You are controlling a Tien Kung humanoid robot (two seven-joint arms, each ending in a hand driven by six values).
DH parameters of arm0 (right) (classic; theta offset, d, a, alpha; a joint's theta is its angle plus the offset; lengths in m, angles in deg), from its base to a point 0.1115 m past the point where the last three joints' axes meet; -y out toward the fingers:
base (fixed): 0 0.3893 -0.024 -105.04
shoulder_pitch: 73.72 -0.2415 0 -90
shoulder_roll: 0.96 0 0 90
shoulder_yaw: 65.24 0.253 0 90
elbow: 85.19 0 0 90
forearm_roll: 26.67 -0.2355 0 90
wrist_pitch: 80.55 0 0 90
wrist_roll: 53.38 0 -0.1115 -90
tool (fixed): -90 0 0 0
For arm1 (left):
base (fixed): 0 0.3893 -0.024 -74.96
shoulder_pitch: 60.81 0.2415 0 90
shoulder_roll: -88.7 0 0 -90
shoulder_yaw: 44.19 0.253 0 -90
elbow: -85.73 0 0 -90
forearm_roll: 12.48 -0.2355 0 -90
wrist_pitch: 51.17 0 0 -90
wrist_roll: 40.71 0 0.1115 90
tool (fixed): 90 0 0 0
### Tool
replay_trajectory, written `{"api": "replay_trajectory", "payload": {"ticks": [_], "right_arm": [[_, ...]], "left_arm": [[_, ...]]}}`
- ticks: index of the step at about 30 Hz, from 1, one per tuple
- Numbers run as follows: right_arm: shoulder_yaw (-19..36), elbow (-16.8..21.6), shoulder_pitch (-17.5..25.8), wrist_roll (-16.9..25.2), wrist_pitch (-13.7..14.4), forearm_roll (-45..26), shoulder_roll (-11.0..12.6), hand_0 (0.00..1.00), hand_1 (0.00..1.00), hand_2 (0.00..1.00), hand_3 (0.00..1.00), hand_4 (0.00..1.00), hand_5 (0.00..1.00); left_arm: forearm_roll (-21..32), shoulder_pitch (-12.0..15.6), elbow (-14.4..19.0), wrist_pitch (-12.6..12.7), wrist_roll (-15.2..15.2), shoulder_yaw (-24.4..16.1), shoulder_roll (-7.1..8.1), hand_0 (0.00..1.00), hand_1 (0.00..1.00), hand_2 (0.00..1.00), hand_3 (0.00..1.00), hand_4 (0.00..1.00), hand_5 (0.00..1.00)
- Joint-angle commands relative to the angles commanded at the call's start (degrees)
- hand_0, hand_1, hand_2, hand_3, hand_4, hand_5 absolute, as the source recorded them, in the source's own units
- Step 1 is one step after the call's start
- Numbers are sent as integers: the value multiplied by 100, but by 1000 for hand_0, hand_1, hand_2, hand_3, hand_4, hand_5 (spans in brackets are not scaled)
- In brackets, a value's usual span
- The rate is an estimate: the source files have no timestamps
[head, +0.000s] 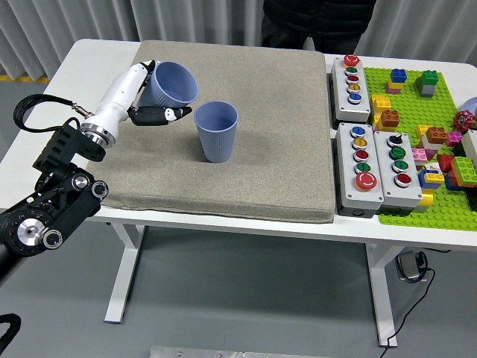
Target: Pick cup pour cup place
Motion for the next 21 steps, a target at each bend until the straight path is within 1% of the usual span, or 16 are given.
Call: {"api": "replay_trajectory", "payload": {"ticks": [2,3,4,5,12,15,17,19,20,21], "right_arm": [[-5,0,-3,0,2,-10,2,704,684,611,601,28,395],[-4,0,-4,0,2,-10,2,704,684,611,601,28,394],[-5,0,-5,0,1,-10,3,704,684,611,601,28,394],[-7,0,-5,1,2,-15,5,704,684,611,601,28,394],[-5,1,-2,-1,3,-13,5,704,684,610,601,29,393],[-3,1,3,-2,2,-3,4,704,684,610,601,29,393],[-1,2,12,-4,0,4,4,704,684,610,601,29,393],[1,3,13,-4,-1,8,5,704,684,610,601,29,393],[-7,5,15,-10,2,-2,4,704,684,610,601,29,393],[-8,6,16,-11,2,-4,4,704,683,610,601,30,387]], "left_arm": [[-159,-46,-1,-25,25,28,20,503,492,515,524,824,153],[-261,-73,0,-47,44,41,33,496,486,514,523,809,131],[-356,-97,5,-73,59,52,44,496,486,514,523,809,131],[-581,-136,23,-128,79,72,64,496,486,514,523,809,131],[-1330,-260,68,-294,187,204,105,494,487,513,522,802,124],[-1405,-297,70,-327,202,271,119,489,489,511,523,799,124],[-1412,-378,79,-356,184,400,150,489,489,511,523,799,124],[-1416,-406,84,-361,184,442,162,489,489,511,523,799,124],[-1489,-489,88,-393,199,540,186,489,489,511,523,799,124],[-1502,-504,89,-399,202,557,190,490,491,510,525,795,125]]}}
